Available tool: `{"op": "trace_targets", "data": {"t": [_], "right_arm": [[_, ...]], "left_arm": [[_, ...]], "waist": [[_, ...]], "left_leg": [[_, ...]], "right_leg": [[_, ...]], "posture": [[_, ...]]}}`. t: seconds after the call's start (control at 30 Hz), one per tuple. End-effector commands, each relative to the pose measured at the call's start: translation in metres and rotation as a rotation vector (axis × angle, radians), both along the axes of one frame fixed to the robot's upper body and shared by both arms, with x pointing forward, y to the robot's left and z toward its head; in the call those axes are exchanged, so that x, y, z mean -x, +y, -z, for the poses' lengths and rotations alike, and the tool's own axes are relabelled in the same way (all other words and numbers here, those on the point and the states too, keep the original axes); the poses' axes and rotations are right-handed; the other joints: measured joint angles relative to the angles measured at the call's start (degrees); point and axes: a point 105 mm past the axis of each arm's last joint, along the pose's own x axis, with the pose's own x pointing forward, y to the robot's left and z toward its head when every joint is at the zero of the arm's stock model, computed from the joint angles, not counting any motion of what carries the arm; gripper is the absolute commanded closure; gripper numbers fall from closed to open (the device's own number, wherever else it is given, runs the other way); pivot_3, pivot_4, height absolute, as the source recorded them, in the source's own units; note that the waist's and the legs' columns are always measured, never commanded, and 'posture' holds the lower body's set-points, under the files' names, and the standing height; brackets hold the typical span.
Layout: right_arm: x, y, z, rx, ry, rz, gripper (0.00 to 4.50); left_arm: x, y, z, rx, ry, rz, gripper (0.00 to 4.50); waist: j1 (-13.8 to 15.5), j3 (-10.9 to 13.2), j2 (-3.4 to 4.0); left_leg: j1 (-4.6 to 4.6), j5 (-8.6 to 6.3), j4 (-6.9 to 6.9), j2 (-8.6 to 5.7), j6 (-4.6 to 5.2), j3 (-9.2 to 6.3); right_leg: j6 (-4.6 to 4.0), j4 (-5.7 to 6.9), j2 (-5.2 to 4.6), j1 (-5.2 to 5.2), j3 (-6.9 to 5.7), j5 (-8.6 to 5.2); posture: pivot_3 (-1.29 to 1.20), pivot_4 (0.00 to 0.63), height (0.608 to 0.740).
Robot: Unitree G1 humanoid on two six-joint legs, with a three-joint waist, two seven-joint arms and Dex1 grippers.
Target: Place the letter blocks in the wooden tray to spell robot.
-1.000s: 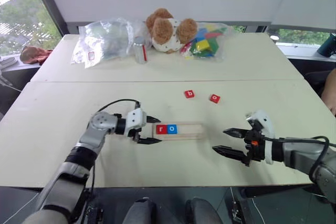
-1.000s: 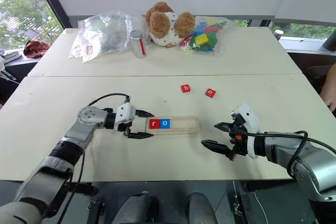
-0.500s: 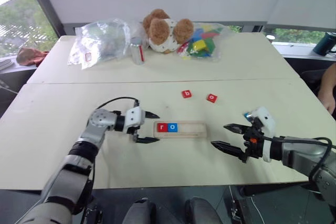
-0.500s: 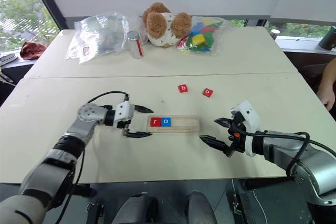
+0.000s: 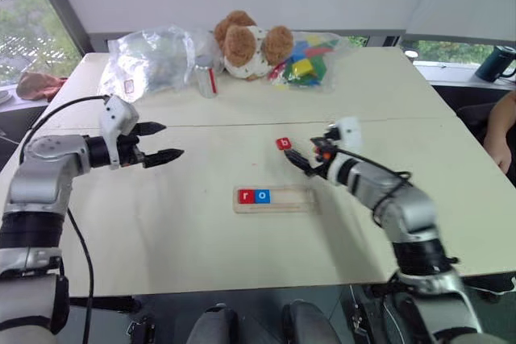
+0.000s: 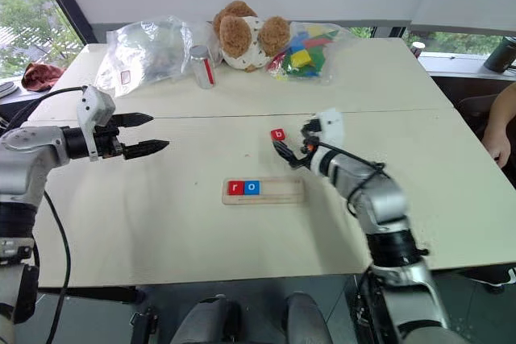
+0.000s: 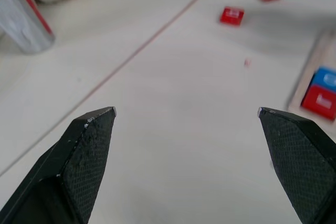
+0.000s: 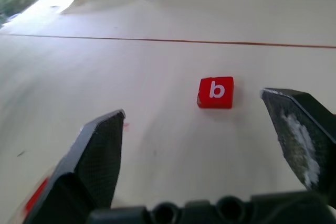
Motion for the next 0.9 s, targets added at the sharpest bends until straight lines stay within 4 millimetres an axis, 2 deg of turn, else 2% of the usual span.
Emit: {"op": "trace_targets", "data": {"t": [0.03, 0.1, 0.27, 0.43, 0.6, 0.63, 0.7, 0.83, 0.9], "right_arm": [[-0.024, 0.003, -0.012, 0.008, -0.089, 0.097, 0.0], [-0.034, 0.014, -0.006, -0.008, -0.072, 0.106, 0.0], [-0.046, 0.035, 0.009, -0.018, -0.022, 0.072, 0.0], [-0.054, 0.039, 0.016, 0.002, 0.005, 0.089, 0.0], [-0.062, 0.046, 0.02, 0.026, 0.011, 0.112, 0.0], [-0.064, 0.047, 0.02, 0.034, 0.01, 0.121, 0.55], [-0.066, 0.048, 0.021, 0.044, 0.009, 0.131, 1.28], [-0.067, 0.051, 0.024, 0.08, 0.009, 0.13, 3.31], [-0.067, 0.052, 0.027, 0.101, 0.01, 0.128, 3.31]], "left_arm": [[0.015, -0.004, -0.021, 0.072, -0.019, -0.004, 0.03], [0.022, -0.005, -0.022, 0.085, -0.003, -0.004, 0.03], [0.028, 0.001, -0.005, 0.084, 0.014, -0.035, 0.03], [0.043, -0.005, 0.008, 0.034, 0.052, 0.015, 0.03], [0.053, -0.014, 0.01, -0.001, 0.061, 0.064, 0.03], [0.054, -0.016, 0.01, -0.009, 0.061, 0.071, 0.0], [0.055, -0.016, 0.01, -0.019, 0.059, 0.074, 0.0], [0.055, -0.018, 0.009, -0.025, 0.057, 0.074, 0.0], [0.055, -0.02, 0.009, -0.024, 0.055, 0.08, 0.0]], "waist": [[-0.23, 0.0, -0.01], [-0.41, 0.0, -0.02], [-1.35, 0.0, -0.01], [-1.62, 0.0, -0.01], [-1.64, 0.0, -0.01], [-1.68, 0.0, -0.01], [-1.7, 0.0, -0.01], [-1.76, 0.0, -0.01], [-1.89, 0.0, -0.01]], "left_leg": [[-0.23, 0.01, 0.03, -0.04, -0.01, 0.0], [-0.61, 0.07, 0.12, -0.07, -0.11, 0.0], [-0.52, 0.19, 0.08, -0.06, -0.29, -0.03], [-0.47, 0.25, 0.08, -0.02, -0.37, -0.03], [-0.44, 0.29, 0.07, 0.0, -0.46, -0.04], [-0.44, 0.3, 0.07, 0.0, -0.47, -0.04], [-0.43, 0.32, 0.07, 0.0, -0.5, -0.04], [-0.42, 0.33, 0.03, 0.01, -0.52, -0.04], [-0.42, 0.33, 0.03, 0.01, -0.52, -0.04]], "right_leg": [[0.0, 0.0, -0.02, -0.21, 0.0, 0.0], [0.0, -0.01, -0.03, -0.57, -0.01, 0.0], [0.0, -0.01, 0.0, -0.49, -0.04, 0.0], [0.0, 0.04, 0.03, -0.48, -0.03, 0.0], [0.0, 0.03, 0.03, -0.48, -0.03, 0.0], [0.0, 0.03, 0.03, -0.49, -0.02, 0.0], [0.0, 0.03, 0.03, -0.48, -0.02, 0.0], [-0.01, 0.04, 0.03, -0.52, -0.02, 0.0], [-0.01, 0.05, 0.03, -0.52, -0.02, 0.0]], "posture": [[0.0, 0.15, 0.74], [0.0, 0.15, 0.74], [0.0, 0.15, 0.74], [0.0, 0.15, 0.74], [0.0, 0.15, 0.74], [0.0, 0.15, 0.74], [0.0, 0.15, 0.74], [0.0, 0.15, 0.74], [0.0, 0.15, 0.74]]}}
